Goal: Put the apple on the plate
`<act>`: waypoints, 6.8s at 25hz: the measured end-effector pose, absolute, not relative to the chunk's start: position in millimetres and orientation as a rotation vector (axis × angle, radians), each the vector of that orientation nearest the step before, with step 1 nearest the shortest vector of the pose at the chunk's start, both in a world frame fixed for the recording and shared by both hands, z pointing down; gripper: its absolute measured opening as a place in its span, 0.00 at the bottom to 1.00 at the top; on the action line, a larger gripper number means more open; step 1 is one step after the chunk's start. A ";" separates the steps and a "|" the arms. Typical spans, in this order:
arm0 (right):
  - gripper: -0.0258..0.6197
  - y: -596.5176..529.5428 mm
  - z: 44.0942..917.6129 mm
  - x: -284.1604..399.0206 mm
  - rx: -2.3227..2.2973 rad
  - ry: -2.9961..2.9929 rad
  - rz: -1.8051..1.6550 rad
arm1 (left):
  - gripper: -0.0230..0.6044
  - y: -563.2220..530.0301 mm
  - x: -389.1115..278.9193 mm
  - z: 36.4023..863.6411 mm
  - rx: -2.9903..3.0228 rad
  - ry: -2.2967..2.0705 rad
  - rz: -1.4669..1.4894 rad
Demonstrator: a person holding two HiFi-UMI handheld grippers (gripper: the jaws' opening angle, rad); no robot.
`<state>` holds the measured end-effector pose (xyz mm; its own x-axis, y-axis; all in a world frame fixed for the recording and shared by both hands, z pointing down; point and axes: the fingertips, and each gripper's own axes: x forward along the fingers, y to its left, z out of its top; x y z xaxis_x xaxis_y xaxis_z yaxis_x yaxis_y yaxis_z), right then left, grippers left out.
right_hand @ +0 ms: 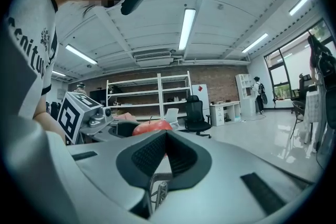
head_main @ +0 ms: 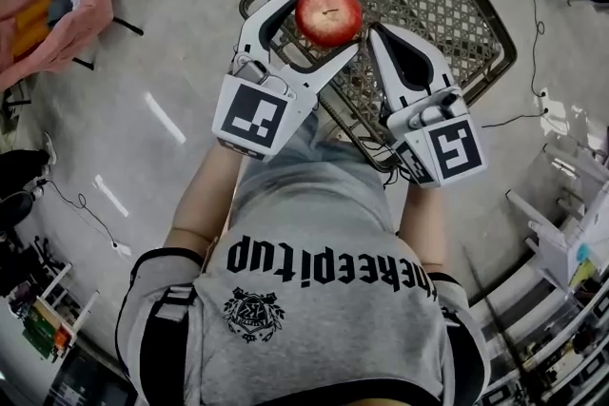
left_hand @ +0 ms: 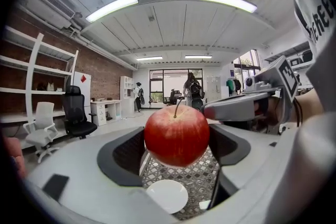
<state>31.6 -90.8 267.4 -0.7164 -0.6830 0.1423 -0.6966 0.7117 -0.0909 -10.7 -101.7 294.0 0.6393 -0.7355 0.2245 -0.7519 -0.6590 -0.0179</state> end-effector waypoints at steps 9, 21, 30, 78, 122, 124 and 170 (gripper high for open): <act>0.05 -93.9 268.8 31.6 1.230 -2.761 0.246 | 0.70 -103.9 -9.3 303.6 2.843 -1.157 0.358; 0.05 -94.6 272.8 42.0 1.346 -2.685 0.304 | 0.70 -105.7 0.3 326.7 2.884 -1.043 0.441; 0.05 -101.1 292.4 35.1 1.392 -2.628 0.319 | 0.70 -117.5 -2.5 363.2 2.901 -1.000 0.467; 0.06 -114.7 335.0 56.9 1.456 -2.465 0.421 | 0.70 -128.7 17.3 496.1 2.820 -0.846 0.722; 0.06 -119.2 344.7 80.5 1.505 -2.414 0.457 | 0.70 -126.7 25.6 563.2 2.742 -0.789 0.932; 0.06 -120.9 347.7 81.9 1.502 -2.413 0.461 | 0.70 -127.1 26.5 566.3 2.734 -0.789 0.935; 0.06 -84.9 289.9 45.7 1.168 -2.705 0.327 | 0.33 -84.3 0.0 396.4 2.652 -1.231 0.398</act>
